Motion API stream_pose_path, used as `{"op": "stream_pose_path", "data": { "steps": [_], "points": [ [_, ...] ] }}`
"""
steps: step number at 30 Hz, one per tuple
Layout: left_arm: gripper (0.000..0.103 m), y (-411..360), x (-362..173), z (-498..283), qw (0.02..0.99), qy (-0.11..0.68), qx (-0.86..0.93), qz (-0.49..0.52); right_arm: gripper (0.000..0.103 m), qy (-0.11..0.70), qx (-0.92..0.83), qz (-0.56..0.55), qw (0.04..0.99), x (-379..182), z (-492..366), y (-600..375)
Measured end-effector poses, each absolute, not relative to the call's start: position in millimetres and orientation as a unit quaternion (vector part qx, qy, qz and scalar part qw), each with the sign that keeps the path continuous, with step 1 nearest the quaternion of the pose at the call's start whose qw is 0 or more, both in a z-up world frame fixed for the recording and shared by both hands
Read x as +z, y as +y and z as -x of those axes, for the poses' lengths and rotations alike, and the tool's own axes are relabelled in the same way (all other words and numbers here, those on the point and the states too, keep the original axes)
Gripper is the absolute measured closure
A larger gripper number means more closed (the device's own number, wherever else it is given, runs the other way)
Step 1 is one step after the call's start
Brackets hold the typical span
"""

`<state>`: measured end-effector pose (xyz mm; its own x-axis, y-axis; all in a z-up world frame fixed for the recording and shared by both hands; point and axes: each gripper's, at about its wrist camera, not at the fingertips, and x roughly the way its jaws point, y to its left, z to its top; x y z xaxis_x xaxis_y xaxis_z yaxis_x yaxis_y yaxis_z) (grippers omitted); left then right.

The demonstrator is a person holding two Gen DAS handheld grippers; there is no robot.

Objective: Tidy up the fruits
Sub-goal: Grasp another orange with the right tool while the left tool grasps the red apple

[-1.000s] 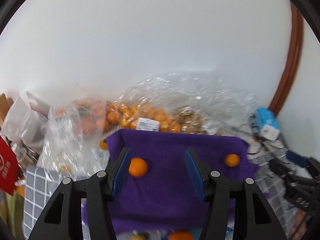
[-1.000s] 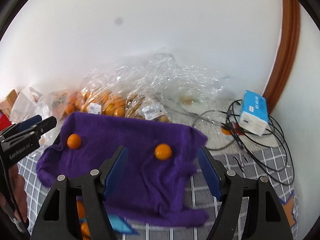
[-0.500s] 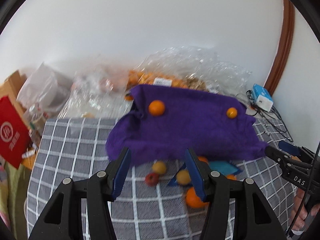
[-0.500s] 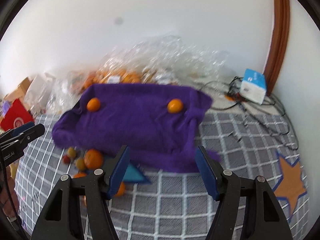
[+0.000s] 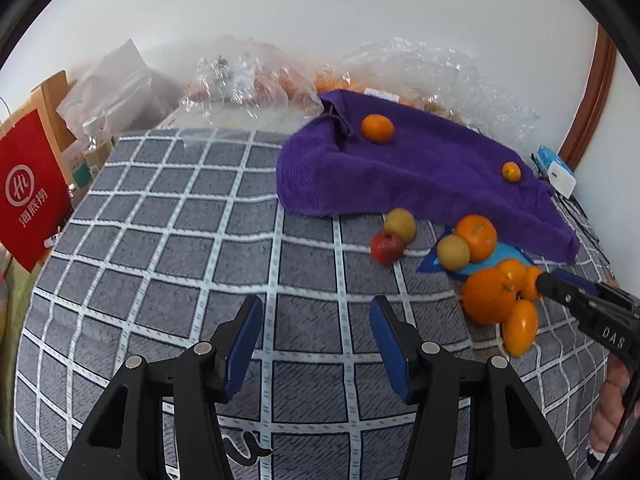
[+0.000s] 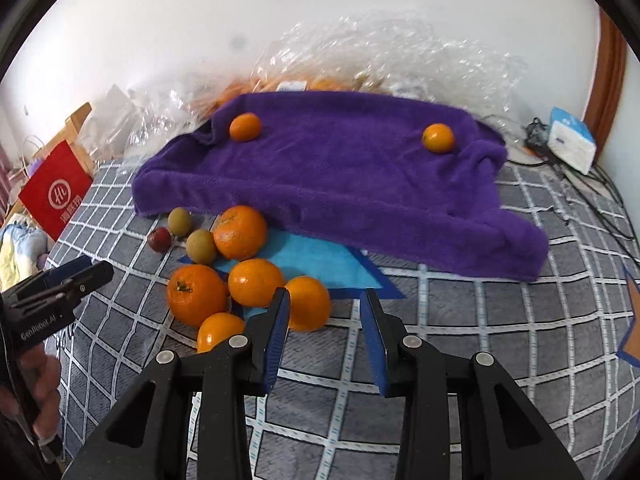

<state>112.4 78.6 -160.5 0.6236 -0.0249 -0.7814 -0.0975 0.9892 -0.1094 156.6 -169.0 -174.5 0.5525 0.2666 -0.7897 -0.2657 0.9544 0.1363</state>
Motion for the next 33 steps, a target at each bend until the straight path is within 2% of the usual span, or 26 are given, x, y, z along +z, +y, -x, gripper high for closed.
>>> {"op": "stream_pose_path", "data": {
  "steps": [5,7,20,27,29,33],
  "points": [
    [0.049,77,-169,-109,0.903,0.423,0.009,0.076,0.067,0.460,0.159,0.003,0.874,-182,-162,-160],
    [0.049,79,-168,-106,0.903,0.419,-0.002,0.090,0.071,0.464,0.158,0.014,0.871,-188,-166,-156],
    [0.050,76,-168,-105,0.902,0.423,0.002,0.091,0.071,0.416,0.114,0.044,0.901,-174,-138,-203],
    [0.050,75,-168,-106,0.901,0.426,0.006,0.080,0.070,0.433,0.117,0.005,0.894,-195,-139,-222],
    [0.048,72,-169,-108,0.901,0.429,0.010,0.067,0.070,0.432,0.115,0.002,0.895,-196,-141,-221],
    [0.040,67,-170,-109,0.900,0.434,0.003,0.053,0.071,0.426,0.114,0.005,0.897,-197,-141,-219]
  ]
}}
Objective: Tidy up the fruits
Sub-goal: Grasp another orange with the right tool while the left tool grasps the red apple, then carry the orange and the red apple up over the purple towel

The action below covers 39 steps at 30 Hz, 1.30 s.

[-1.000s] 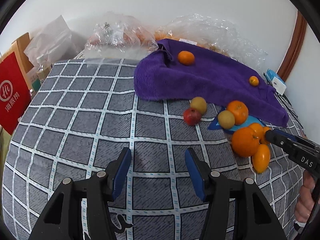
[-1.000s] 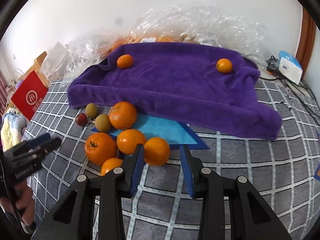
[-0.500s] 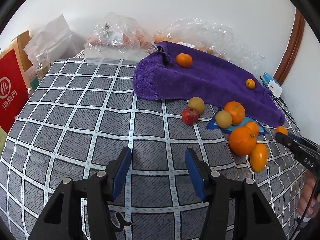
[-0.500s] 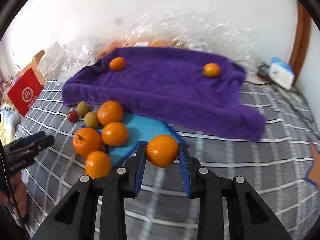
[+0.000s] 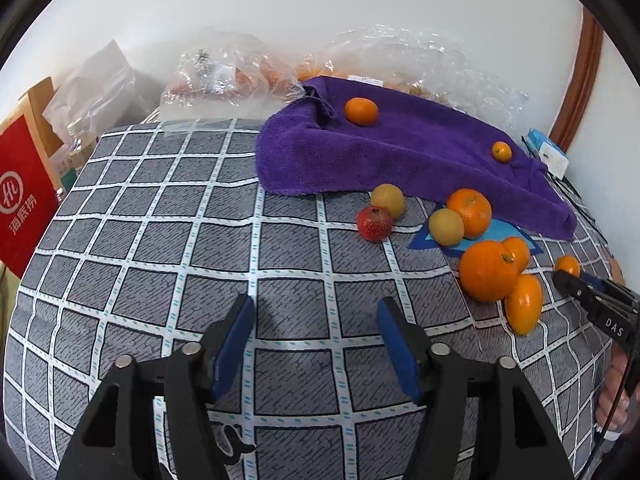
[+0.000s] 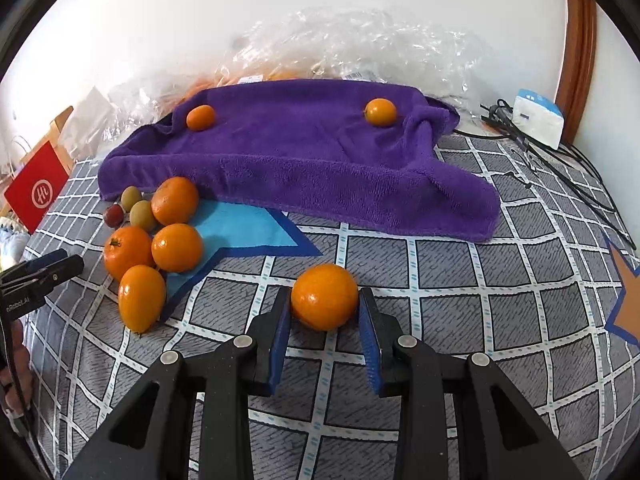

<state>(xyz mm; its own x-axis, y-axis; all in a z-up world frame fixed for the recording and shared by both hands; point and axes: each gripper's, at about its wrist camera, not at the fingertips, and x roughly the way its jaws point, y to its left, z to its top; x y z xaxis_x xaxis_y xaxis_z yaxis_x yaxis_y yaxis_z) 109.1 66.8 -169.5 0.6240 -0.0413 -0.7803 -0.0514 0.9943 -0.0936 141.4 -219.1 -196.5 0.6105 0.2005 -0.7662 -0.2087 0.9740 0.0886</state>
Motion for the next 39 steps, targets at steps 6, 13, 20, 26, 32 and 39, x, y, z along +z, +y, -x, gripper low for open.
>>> {"op": "stream_pose_path", "data": {
  "steps": [6,13,20,26,32,39],
  "points": [
    [0.038,59,-170,-110,0.898,0.439,0.013,0.029,0.071,0.424,0.110,-0.009,0.899,-196,-138,-223],
    [0.040,50,-166,-113,0.889,0.458,0.014,0.013,0.071,0.422,0.104,-0.012,0.901,-194,-138,-226],
    [0.041,33,-145,-140,0.900,0.436,0.005,0.009,0.071,0.425,0.104,-0.006,0.899,-195,-137,-225],
    [0.042,29,-162,-168,0.898,0.440,0.014,0.003,0.071,0.425,0.108,-0.014,0.898,-195,-138,-228],
    [0.070,38,-169,-172,0.902,0.431,0.002,0.032,0.071,0.428,0.107,-0.008,0.898,-196,-139,-225],
    [0.080,53,-164,-155,0.910,0.407,-0.008,0.082,0.071,0.428,0.104,-0.001,0.898,-196,-139,-223]
  ]
}}
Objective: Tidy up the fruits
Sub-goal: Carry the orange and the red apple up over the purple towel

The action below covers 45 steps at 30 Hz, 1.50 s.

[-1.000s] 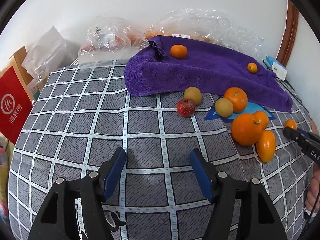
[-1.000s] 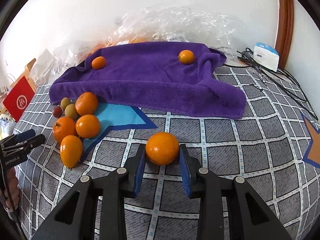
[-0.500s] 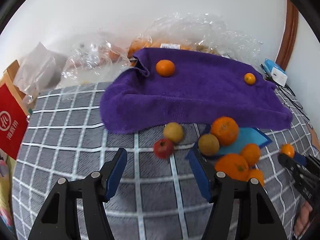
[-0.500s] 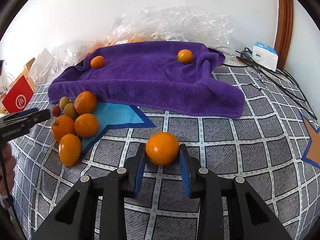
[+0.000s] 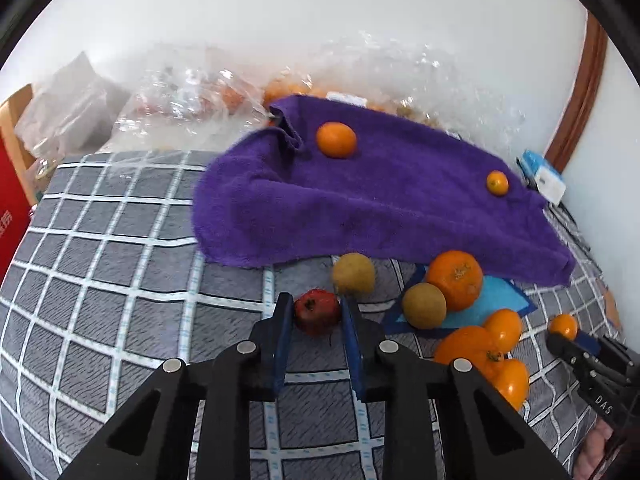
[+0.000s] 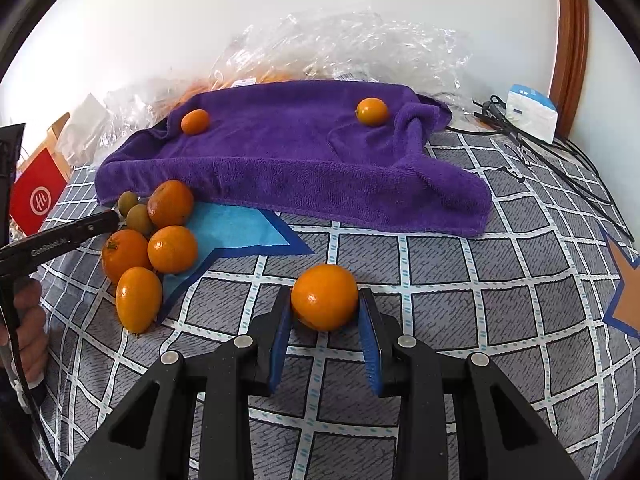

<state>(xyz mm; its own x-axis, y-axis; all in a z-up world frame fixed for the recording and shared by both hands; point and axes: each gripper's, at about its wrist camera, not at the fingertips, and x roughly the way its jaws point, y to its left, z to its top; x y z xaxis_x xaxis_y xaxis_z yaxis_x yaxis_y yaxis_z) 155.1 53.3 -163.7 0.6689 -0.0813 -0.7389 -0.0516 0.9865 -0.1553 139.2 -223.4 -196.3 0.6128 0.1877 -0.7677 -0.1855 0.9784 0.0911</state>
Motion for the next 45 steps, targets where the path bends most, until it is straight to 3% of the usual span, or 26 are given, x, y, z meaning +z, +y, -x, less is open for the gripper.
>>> {"op": "stream_pose_path", "data": {
  "steps": [32,45],
  "points": [
    [0.080,61,-137,-138,0.938,0.329,-0.008,0.104,0.071,0.420,0.103,-0.041,0.901,-190,-135,-237],
    [0.080,62,-133,-142,0.934,0.339,-0.015,0.113,0.071,0.388,0.088,-0.028,0.917,-147,-138,-239]
  ]
}}
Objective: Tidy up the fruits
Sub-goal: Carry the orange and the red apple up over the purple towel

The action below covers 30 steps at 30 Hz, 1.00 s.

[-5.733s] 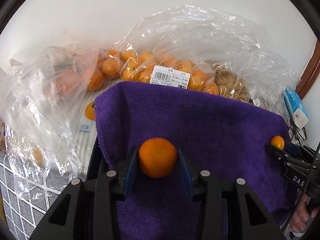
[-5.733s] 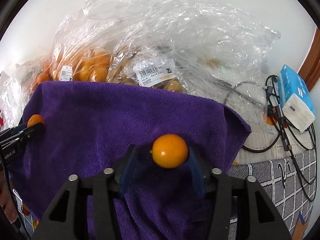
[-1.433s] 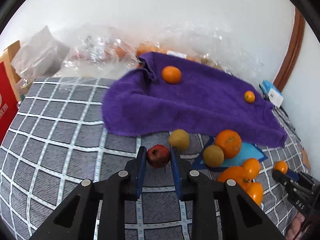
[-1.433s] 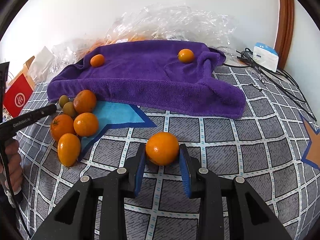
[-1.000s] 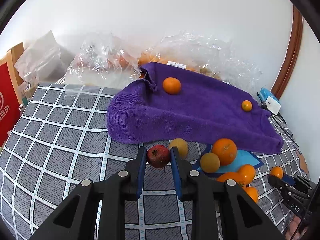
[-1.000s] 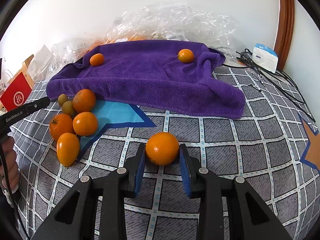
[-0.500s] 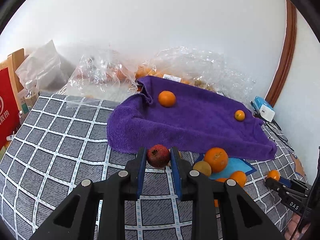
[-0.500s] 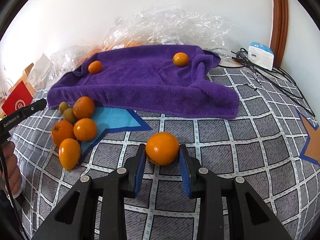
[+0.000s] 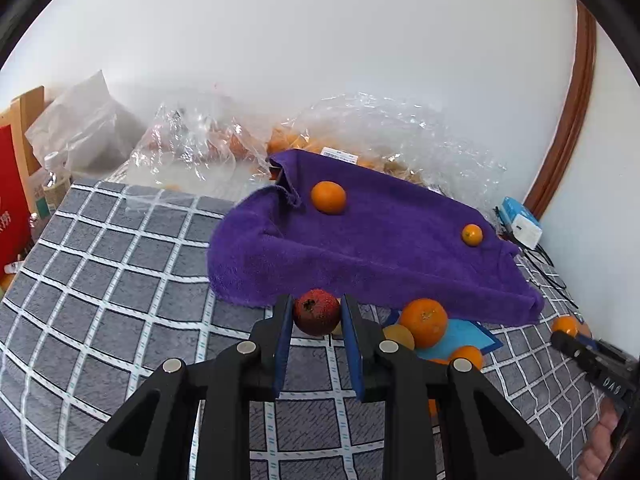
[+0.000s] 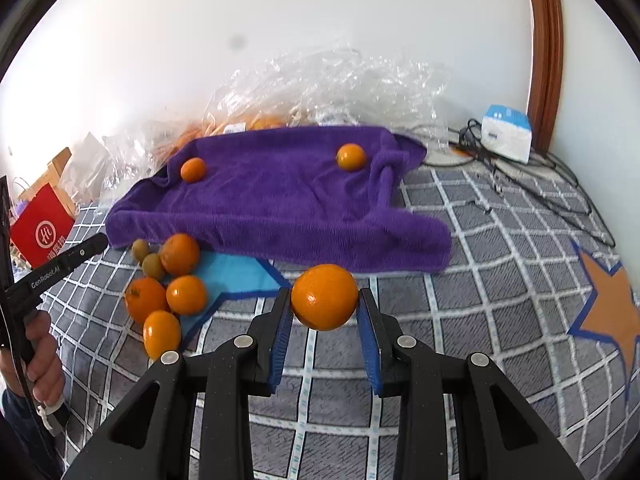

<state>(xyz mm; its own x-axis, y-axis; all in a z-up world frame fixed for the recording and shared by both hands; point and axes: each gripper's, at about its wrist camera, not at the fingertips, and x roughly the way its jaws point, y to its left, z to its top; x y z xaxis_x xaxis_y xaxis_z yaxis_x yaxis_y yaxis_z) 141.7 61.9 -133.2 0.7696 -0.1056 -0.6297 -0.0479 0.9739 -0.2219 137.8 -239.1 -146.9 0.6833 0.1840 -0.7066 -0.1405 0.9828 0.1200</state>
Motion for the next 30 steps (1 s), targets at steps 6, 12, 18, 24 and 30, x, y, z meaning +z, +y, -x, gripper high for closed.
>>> {"op": "stream_pose_path", "data": {
  "steps": [6,12,18,24,30],
  "points": [
    [0.080,68,-94,-149,0.940,0.325,-0.005,0.107,0.071,0.360,0.091,-0.016,0.929,-115,-163,-237],
    [0.080,69,-51,-181,0.950,0.294,-0.005,0.109,0.071,0.327,0.093,-0.026,0.940,-79,-203,-238],
    [0.080,58,-43,-220,0.954,0.278,-0.004,0.108,0.071,0.311,0.094,-0.042,0.945,-65,-244,-240],
    [0.080,56,-79,-255,0.944,0.309,0.000,0.117,0.071,0.343,0.098,-0.057,0.933,-104,-282,-241],
    [0.080,53,-121,-269,0.931,0.350,0.011,0.104,0.071,0.393,0.096,-0.051,0.913,-155,-301,-237]
  ]
}}
